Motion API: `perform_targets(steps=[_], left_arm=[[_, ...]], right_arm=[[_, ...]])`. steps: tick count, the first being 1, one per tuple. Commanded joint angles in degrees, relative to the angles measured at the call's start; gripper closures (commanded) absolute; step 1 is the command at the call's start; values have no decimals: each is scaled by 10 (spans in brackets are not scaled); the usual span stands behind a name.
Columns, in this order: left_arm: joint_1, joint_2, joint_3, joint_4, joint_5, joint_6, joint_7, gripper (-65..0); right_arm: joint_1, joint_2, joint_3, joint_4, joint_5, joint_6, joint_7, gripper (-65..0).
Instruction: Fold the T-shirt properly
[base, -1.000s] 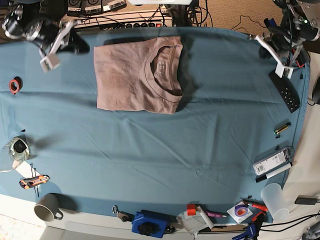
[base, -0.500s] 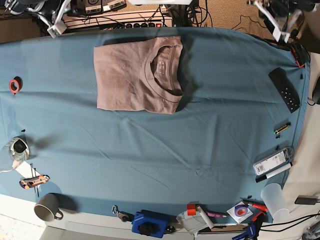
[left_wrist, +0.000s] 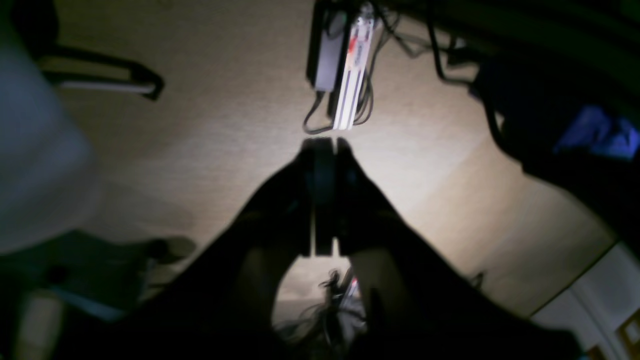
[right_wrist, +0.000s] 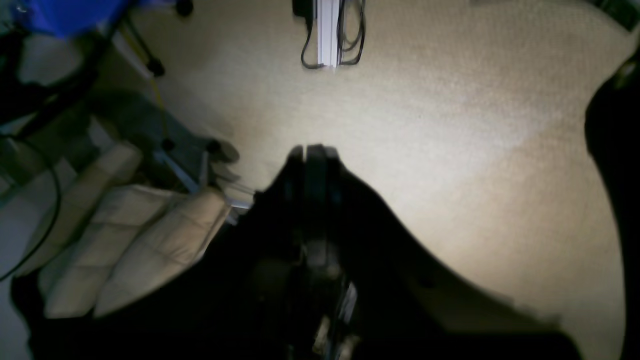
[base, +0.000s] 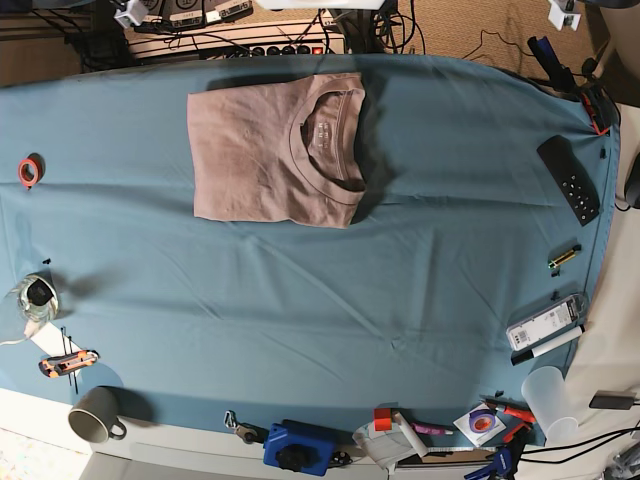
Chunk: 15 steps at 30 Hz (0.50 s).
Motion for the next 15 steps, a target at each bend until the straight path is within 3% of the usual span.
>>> perform_targets(steps=[1,4,8,15], left_arm=[[3,-5,-2,-17,1,-8,-6,0],[-27,-5,-2,-94,16,-53,-9,0],[-89,-4,-2,-224,34,-61,-33,0],[-200,-5,-2,-459,196,-50,-194,0]], right_arm=[[7,10,-10,-12,-8,0,-1,0],[49,11,-53,-70,-59,0,24,0],[108,11,-115,-157,-145,0,101,0],[215,11,-208,-326,-237,0,188,0]])
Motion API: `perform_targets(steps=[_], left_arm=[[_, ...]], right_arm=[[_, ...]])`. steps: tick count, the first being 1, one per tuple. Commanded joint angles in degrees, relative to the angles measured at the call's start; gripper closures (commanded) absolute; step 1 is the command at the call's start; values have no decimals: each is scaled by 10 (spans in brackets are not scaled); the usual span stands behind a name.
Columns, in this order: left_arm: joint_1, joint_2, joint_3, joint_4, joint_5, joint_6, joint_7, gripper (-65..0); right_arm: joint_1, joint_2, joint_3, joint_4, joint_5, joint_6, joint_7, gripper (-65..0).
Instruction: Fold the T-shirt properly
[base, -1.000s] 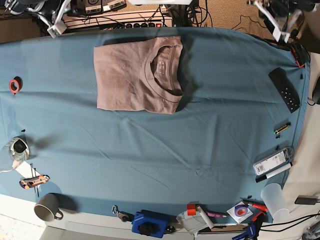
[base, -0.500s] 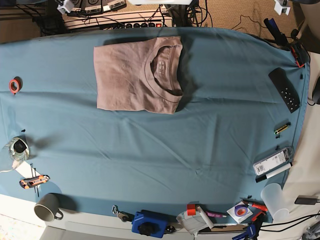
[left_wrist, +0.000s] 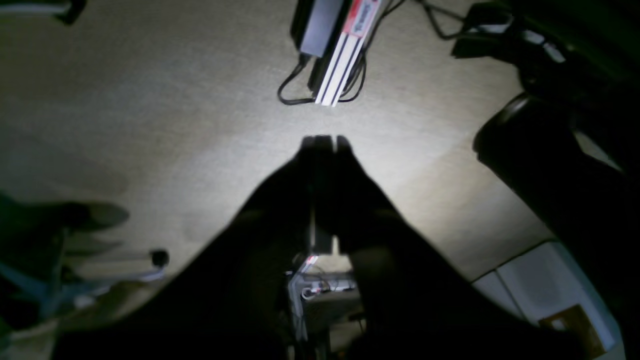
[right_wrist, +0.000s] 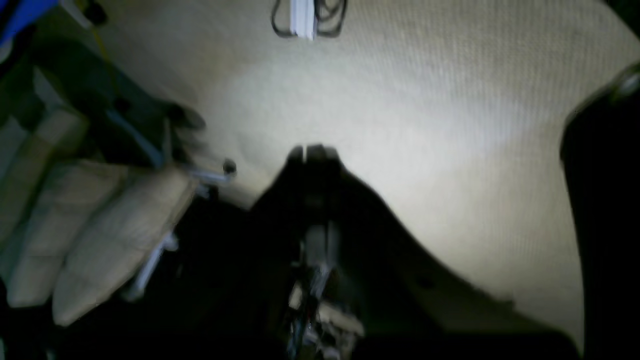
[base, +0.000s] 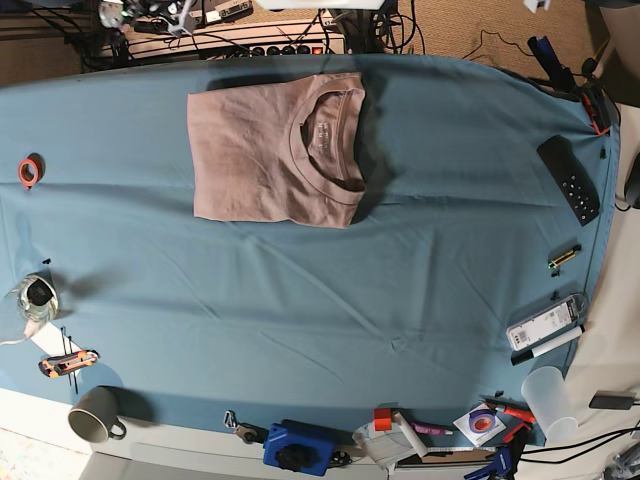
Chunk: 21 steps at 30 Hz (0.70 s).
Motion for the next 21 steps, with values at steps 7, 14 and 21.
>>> perform_targets(steps=[7,14,21], left_arm=[[-106,-5,-1,-156,136,78,-110,0],[-159,-5,-1,-282,239,131,-274,0],[-161,9,-1,-316,271,172,-406,0]], right_arm=[[83,-1,-67,-144,-127,2,209,0],[144,-35,-72,-217,-209,-17,365,0],[166,-37,-107,-278,-261,-172,517,0]])
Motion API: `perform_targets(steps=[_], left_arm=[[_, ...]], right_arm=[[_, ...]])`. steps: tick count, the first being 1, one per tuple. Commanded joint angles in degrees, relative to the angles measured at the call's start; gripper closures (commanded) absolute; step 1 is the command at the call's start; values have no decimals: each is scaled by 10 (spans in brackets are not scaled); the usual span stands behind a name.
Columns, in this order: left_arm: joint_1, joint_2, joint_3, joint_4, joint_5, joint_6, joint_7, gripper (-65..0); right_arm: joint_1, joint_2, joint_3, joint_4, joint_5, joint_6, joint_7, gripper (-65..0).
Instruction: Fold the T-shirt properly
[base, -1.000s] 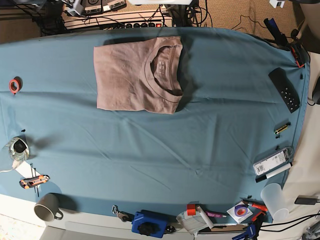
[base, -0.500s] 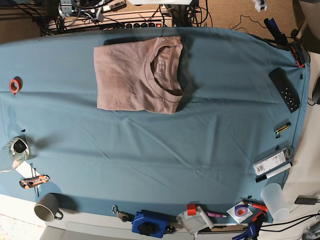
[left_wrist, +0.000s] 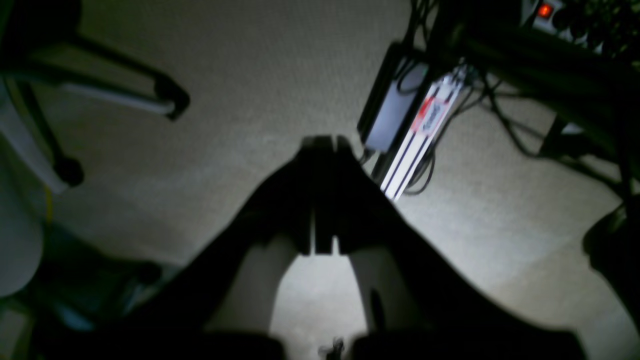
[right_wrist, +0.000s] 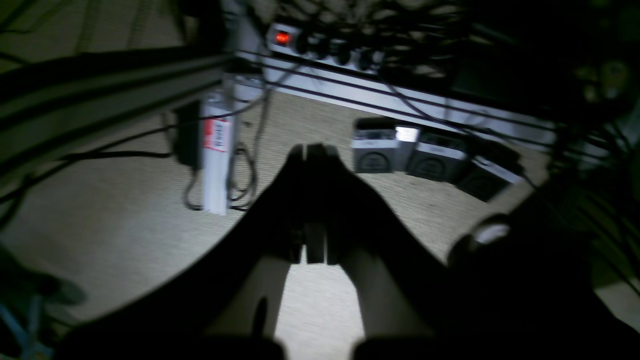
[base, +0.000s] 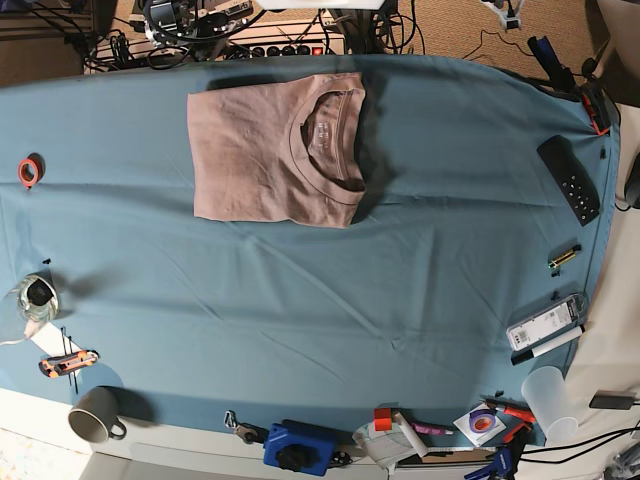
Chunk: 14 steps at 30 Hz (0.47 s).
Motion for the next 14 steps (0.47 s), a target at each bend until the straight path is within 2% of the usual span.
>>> perform_targets(steps=[1,4,11,14], left_arm=[[3,6,0,3,0,-5,-3,0],[4,22,0,6,0,-4,-4,0],[5,36,0,23,0,-5,-3,0],[5,35,0,26,0,-28,-1,0]], right_arm=[[9,9,-12,-7,1,-2,15,0],[19,18,-51,-28,1,-3,36,0],[22,19,-105,-28,1,-3,37,0],[22,19,-109,-28,1,-3,37,0]])
